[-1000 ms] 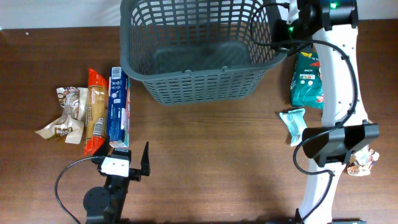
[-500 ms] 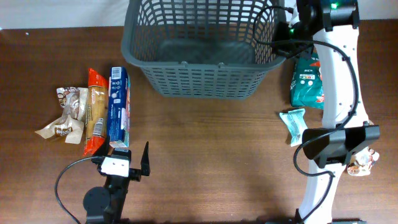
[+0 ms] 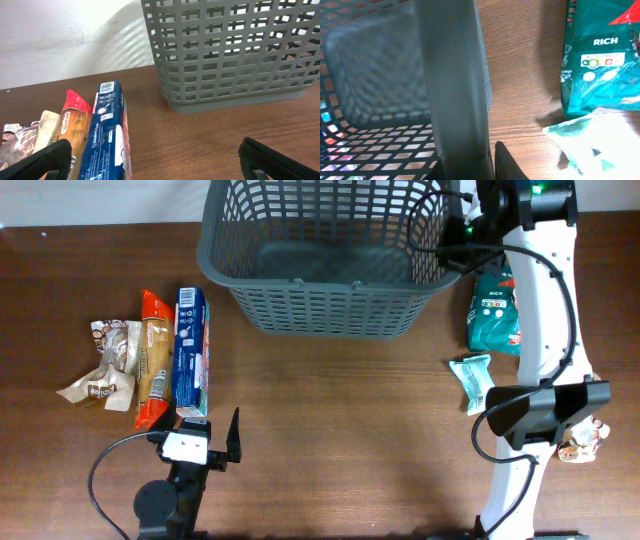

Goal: Pack container

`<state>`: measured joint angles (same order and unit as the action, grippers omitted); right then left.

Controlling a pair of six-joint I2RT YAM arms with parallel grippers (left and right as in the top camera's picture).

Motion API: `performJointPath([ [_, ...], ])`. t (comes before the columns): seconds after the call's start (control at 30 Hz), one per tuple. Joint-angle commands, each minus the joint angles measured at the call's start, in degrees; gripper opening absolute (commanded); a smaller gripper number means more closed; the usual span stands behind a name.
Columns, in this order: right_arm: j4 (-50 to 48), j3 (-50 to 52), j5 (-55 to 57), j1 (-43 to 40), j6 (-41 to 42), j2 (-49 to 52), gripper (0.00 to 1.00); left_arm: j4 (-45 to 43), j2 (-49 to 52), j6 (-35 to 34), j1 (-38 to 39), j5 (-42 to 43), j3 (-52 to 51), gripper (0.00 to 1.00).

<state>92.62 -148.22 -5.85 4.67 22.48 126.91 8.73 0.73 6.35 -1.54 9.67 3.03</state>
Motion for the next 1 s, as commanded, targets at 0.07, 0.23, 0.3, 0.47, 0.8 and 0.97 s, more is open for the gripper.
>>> performJointPath([
  [0.07,2.38,0.07,9.38,-0.48,-3.96,-0.11,0.04,-0.13,-0.44,-0.33,0.26,0.15,-0.31,0.99],
  [0.23,3.21,0.07,9.4,0.2,-6.23,-0.11,0.04,-0.13,-0.44,-0.33,0.26,0.15,-0.31,0.99],
  [0.3,3.26,0.07,9.51,0.94,-7.32,-0.13,0.04,-0.13,-0.44,-0.33,0.26,0.15,-0.31,0.99],
  [0.47,3.39,0.07,10.23,2.78,-7.74,-0.13,0.04,-0.13,-0.44,-0.33,0.26,0.15,-0.31,0.99],
  [0.8,2.05,0.07,13.2,4.37,-8.11,-0.13,0.04,-0.13,-0.44,-0.33,0.26,0.15,-0.31,0.99],
  [0.97,1.73,0.07,13.22,4.37,-9.7,-0.13,0.04,-0.13,-0.44,-0.33,0.26,0.15,-0.31,0.99],
])
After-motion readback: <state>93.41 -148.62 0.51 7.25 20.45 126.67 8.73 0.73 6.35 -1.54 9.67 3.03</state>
